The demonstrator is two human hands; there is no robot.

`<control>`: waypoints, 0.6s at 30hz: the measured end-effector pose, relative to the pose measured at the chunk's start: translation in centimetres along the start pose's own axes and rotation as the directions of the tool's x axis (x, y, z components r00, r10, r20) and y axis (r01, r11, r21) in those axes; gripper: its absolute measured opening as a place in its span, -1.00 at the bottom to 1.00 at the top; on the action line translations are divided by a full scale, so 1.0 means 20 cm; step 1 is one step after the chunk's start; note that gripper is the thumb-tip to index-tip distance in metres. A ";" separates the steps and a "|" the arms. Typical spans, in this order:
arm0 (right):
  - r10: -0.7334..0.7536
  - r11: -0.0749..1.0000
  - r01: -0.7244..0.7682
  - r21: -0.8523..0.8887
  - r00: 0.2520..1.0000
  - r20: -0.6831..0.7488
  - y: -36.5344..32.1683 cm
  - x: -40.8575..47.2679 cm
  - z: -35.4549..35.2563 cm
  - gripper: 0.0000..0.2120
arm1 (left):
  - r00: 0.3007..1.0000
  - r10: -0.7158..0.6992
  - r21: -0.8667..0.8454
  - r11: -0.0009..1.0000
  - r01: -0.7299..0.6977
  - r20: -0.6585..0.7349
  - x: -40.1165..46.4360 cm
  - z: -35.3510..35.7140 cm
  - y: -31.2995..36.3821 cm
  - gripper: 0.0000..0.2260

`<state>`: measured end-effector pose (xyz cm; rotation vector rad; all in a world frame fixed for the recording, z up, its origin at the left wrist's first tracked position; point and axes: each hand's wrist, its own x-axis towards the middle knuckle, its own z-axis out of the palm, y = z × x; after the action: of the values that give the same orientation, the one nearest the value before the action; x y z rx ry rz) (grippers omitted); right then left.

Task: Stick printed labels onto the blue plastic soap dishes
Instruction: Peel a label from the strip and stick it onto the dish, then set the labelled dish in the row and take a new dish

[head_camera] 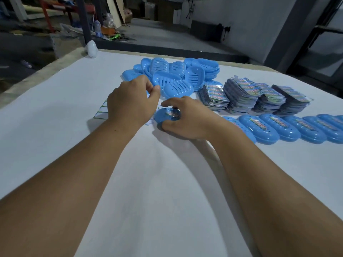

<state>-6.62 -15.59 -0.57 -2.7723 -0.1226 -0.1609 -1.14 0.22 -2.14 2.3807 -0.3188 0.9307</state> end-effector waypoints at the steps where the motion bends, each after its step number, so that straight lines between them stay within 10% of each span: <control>1: 0.025 0.997 -0.026 -0.073 0.999 -0.025 -0.01 -0.02 0.00 -0.38 | 1.000 0.001 0.001 1.000 -0.001 0.005 0.00 0.01 0.00 -0.75; 18: 0.292 0.908 -0.360 -0.215 0.910 -0.294 0.06 -0.36 0.01 -0.45 | 0.999 0.009 -0.011 1.000 -0.008 0.035 -0.01 0.01 0.01 -0.81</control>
<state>-13.65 -17.18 -2.05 -2.9501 0.4663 -0.4747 -1.29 -0.12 -2.40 2.3893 -0.3472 0.8897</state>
